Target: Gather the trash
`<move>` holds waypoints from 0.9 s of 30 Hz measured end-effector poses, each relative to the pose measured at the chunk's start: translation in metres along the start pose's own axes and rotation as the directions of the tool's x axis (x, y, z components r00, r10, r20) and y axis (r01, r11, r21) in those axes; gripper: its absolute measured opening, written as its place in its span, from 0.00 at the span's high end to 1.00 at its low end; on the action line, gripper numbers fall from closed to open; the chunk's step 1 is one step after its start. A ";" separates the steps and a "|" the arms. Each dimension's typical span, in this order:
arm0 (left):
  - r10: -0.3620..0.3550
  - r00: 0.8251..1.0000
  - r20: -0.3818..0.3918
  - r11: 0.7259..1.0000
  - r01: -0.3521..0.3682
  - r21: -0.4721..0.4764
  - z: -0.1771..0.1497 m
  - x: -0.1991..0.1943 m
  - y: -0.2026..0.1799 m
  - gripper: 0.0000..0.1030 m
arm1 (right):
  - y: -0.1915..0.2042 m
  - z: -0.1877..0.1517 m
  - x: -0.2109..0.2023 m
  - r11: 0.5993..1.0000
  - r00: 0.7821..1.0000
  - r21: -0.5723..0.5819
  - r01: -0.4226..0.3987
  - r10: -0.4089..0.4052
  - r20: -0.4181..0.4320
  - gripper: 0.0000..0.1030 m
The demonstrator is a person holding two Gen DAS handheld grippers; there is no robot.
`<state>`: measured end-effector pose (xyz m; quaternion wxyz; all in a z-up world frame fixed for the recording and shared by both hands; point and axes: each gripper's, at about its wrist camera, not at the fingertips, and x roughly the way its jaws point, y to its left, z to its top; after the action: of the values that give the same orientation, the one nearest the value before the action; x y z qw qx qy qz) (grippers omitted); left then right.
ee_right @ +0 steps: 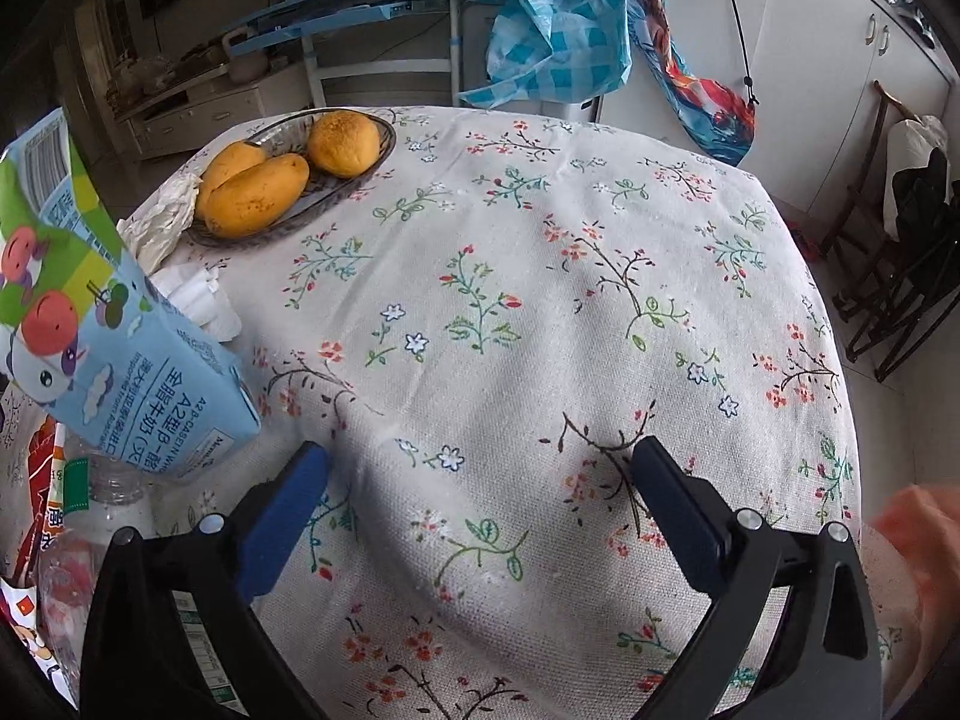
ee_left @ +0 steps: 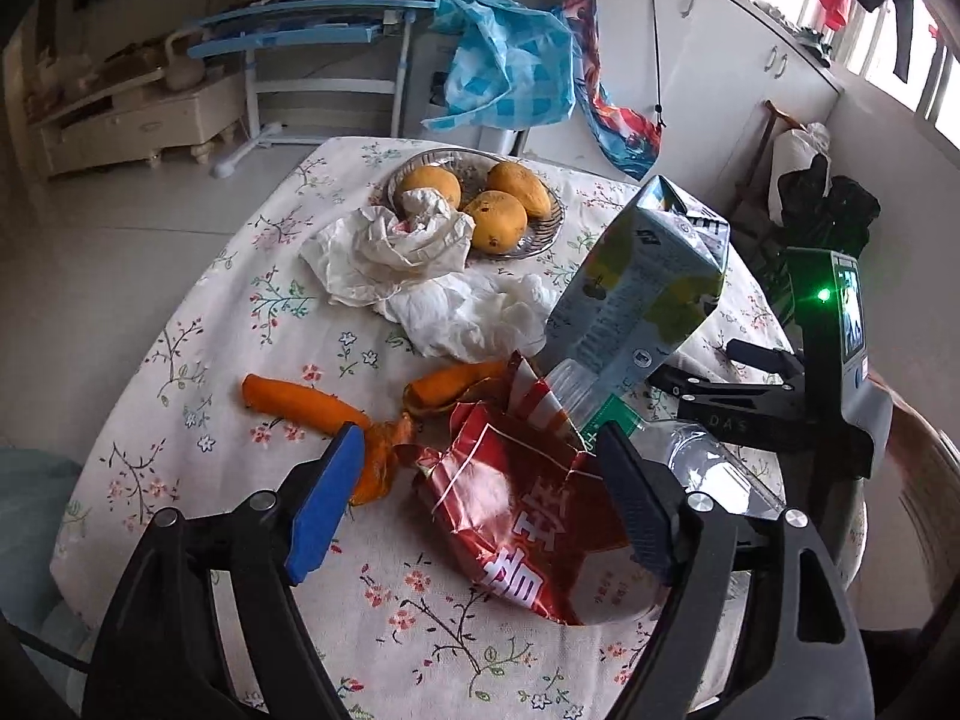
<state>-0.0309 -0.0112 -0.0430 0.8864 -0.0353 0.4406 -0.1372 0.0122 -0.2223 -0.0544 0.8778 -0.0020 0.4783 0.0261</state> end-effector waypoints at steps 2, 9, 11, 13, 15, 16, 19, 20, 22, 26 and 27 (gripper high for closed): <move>0.010 1.000 -0.003 1.000 -0.010 0.003 0.002 0.003 0.001 0.26 | 0.000 0.000 0.000 1.000 1.000 0.000 0.000 0.000 0.000 0.06; 0.025 0.999 -0.036 0.999 -0.026 -0.035 0.003 0.014 0.012 0.26 | -0.001 0.003 0.003 1.000 1.000 0.006 0.004 -0.004 0.001 0.06; 0.042 0.998 -0.048 0.999 -0.042 -0.012 0.001 0.019 0.008 0.26 | -0.003 0.003 0.003 1.000 1.000 0.011 0.008 -0.008 0.002 0.06; 0.052 0.997 -0.061 0.999 -0.051 0.005 -0.001 0.023 0.006 0.26 | -0.005 0.004 0.004 1.000 1.000 0.004 0.002 -0.002 0.002 0.06; 0.056 0.996 -0.071 0.998 -0.056 0.009 -0.003 0.026 0.006 0.26 | -0.007 0.005 0.006 1.000 1.000 -0.001 0.000 0.000 0.003 0.06; 0.054 0.996 -0.075 0.999 -0.054 0.007 -0.003 0.027 0.006 0.26 | -0.008 0.006 0.006 1.000 1.000 -0.007 -0.003 0.003 0.004 0.06; 0.054 0.995 -0.084 0.998 -0.052 0.022 -0.005 0.029 0.003 0.26 | -0.013 0.009 0.010 0.999 1.000 -0.033 -0.022 0.022 0.004 0.06; 0.056 0.995 -0.084 0.998 -0.053 0.031 -0.006 0.029 0.001 0.26 | -0.014 0.009 0.010 0.999 1.000 -0.035 -0.026 0.026 0.005 0.06; 0.054 0.995 -0.084 0.998 -0.051 0.038 -0.006 0.027 0.001 0.26 | -0.014 0.008 0.010 0.999 1.000 -0.037 -0.023 0.024 0.005 0.06; 0.050 0.995 -0.086 0.998 -0.048 0.034 -0.003 0.027 -0.001 0.26 | -0.014 0.008 0.010 0.999 1.000 -0.037 -0.024 0.024 0.005 0.06; 0.048 0.995 -0.088 0.999 -0.045 0.029 -0.004 0.027 -0.001 0.26 | -0.015 0.008 0.010 0.999 1.000 -0.037 -0.024 0.024 0.005 0.06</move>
<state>-0.0187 -0.0191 -0.0655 0.8695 -0.0071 0.4782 -0.1237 0.0252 -0.2364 -0.0589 0.8786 -0.0126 0.4752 0.0454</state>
